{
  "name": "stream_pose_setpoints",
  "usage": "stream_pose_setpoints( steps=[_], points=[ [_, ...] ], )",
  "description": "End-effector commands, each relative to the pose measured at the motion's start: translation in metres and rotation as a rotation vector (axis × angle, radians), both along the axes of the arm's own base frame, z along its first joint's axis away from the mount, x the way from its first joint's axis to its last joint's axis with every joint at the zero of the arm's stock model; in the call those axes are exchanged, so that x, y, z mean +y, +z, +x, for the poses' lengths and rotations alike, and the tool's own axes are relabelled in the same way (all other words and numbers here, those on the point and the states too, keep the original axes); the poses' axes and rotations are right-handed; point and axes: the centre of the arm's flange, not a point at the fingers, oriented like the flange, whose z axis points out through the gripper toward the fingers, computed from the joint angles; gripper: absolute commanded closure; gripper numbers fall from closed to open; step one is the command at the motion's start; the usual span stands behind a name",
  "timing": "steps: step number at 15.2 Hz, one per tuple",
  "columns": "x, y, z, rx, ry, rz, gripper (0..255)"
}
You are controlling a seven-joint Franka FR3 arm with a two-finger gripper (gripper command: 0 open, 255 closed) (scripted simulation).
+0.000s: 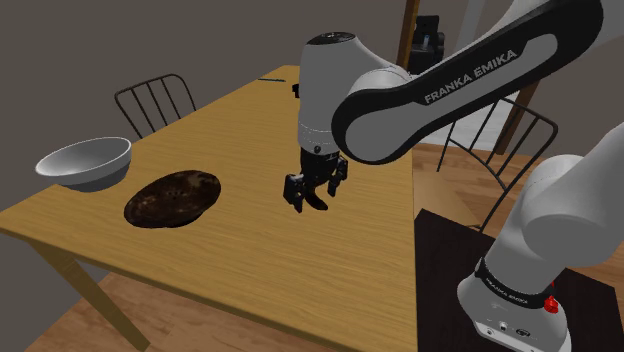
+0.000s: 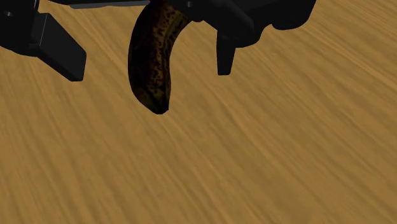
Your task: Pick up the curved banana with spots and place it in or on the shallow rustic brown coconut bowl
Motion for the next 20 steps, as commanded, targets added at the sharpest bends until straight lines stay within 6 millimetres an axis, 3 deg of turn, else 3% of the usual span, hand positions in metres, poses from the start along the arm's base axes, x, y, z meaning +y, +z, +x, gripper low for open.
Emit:
stream_pose_setpoints(
  steps=[1,2,11,20],
  points=[
    [0.000,0.000,0.000,0.000,0.000,0.000,0],
    [0.000,0.000,0.000,0.000,0.000,0.000,255],
    [0.000,0.000,0.000,0.000,0.000,0.000,255],
    [0.000,0.047,0.000,0.000,0.000,0.000,255]
  ],
)
